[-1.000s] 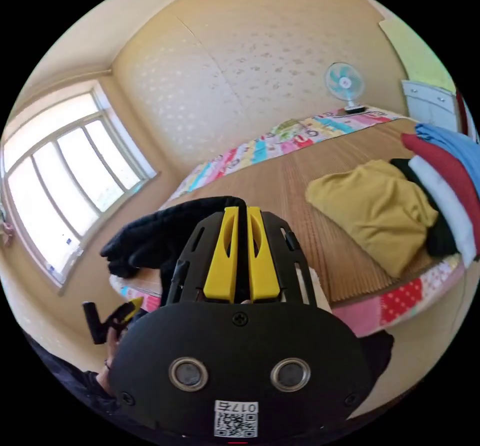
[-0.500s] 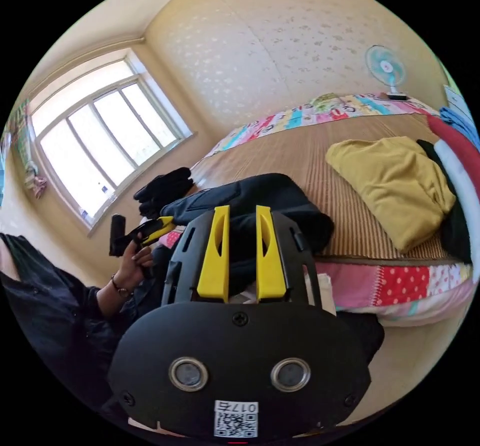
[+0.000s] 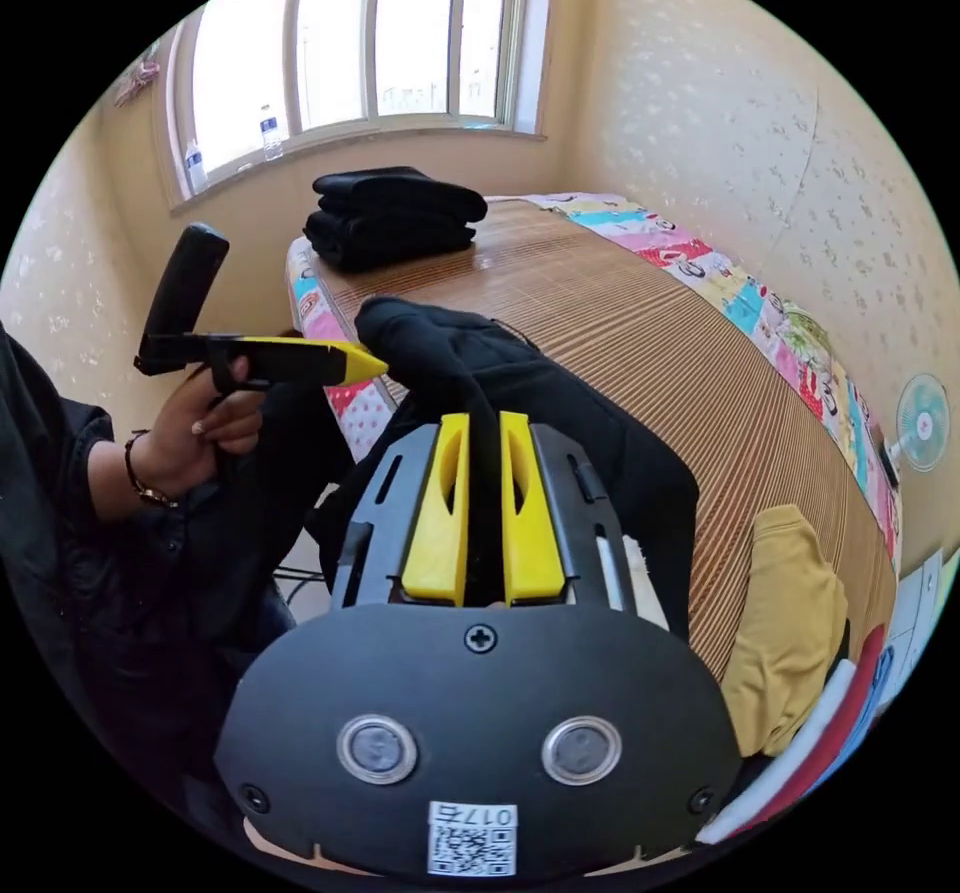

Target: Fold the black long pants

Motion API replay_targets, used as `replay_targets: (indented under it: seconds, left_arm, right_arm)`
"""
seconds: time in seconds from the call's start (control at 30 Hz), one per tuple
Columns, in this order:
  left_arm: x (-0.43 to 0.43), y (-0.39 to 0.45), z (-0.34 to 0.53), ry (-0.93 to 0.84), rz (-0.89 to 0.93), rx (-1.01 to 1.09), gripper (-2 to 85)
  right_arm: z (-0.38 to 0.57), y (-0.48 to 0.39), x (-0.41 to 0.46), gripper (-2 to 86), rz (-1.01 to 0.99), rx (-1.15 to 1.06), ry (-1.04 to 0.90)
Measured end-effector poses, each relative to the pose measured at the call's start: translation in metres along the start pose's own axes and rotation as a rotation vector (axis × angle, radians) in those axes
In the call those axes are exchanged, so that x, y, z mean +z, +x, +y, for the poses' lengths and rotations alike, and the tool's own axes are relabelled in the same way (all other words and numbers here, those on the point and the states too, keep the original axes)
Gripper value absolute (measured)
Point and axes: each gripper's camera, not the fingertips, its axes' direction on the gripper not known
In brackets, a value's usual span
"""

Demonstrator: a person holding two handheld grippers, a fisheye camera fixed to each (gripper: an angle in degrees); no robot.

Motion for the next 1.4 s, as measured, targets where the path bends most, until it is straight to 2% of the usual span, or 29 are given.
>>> replay_targets:
  seconds: [0.17, 0.3, 0.5, 0.53, 0.6, 0.67, 0.7, 0.73, 0.77, 0.8, 0.83, 0.87, 0.97, 1.03, 1.23, 1.33, 1.4]
  left_arm:
    - [0.009, 0.005, -0.005, 0.063, 0.050, -0.021, 13.8]
    - [0.034, 0.014, -0.022, 0.070, 0.017, -0.021, 14.3]
    - [0.082, 0.015, -0.076, 0.024, -0.004, -0.018, 2.3]
    - [0.083, 0.019, -0.095, 0.069, 0.079, 0.052, 0.2]
    - [0.086, 0.035, -0.138, 0.144, 0.083, 0.180, -0.5]
    - [0.104, 0.065, -0.233, 0.201, -0.108, 0.370, -0.7]
    - [0.111, 0.070, -0.260, 0.220, -0.179, 0.411, -0.7]
    - [0.125, 0.073, -0.310, 0.251, -0.310, 0.432, -0.4]
    - [0.134, 0.067, -0.357, 0.254, -0.440, 0.297, 0.0]
    - [0.136, 0.063, -0.375, 0.243, -0.472, 0.244, 0.4]
    - [0.140, 0.057, -0.401, 0.208, -0.465, 0.196, 1.1]
    - [0.144, 0.052, -0.410, 0.166, -0.399, 0.201, 2.0]
    - [0.163, 0.035, -0.377, 0.019, -0.203, 0.281, 6.8]
    - [0.181, 0.021, -0.333, -0.074, -0.163, 0.306, 8.5]
    - [0.227, 0.005, -0.186, -0.402, -0.077, 0.352, 11.4]
    - [0.224, 0.017, -0.142, -0.482, -0.060, 0.396, 13.4]
    - [0.226, 0.020, -0.129, -0.533, -0.145, 0.406, 13.7]
  right_arm:
    - [0.014, 0.040, -0.056, 3.7, -0.037, 0.222, 0.245]
    - [0.029, 0.063, -0.098, 3.4, -0.067, 0.271, 0.414]
    - [0.033, 0.129, -0.158, 3.6, -0.048, 0.383, 0.696]
    - [0.028, 0.140, -0.164, 3.6, -0.047, 0.381, 0.726]
    - [-0.015, 0.191, -0.176, 3.8, -0.017, 0.376, 0.802]
    - [-0.071, 0.246, -0.172, 4.2, 0.040, 0.406, 0.772]
    - [-0.110, 0.288, -0.159, 4.5, 0.131, 0.442, 0.710]
    - [-0.127, 0.310, -0.150, 4.8, 0.183, 0.474, 0.673]
    - [-0.155, 0.345, -0.127, 5.4, 0.323, 0.485, 0.579]
    - [-0.171, 0.374, -0.102, 5.4, 0.440, 0.564, 0.445]
    - [-0.170, 0.394, -0.088, 5.2, 0.482, 0.703, 0.388]
    - [-0.164, 0.397, -0.084, 5.1, 0.462, 0.722, 0.397]
    - [-0.127, 0.383, -0.055, 5.4, 0.261, 0.609, 0.425]
    - [-0.088, 0.366, -0.016, 5.7, 0.170, 0.587, 0.291]
    - [0.011, 0.313, 0.040, 8.5, 0.013, 0.599, -0.003]
    - [0.046, 0.290, 0.036, 10.6, 0.016, 0.642, -0.012]
    - [0.073, 0.269, 0.028, 12.8, -0.002, 0.734, 0.036]
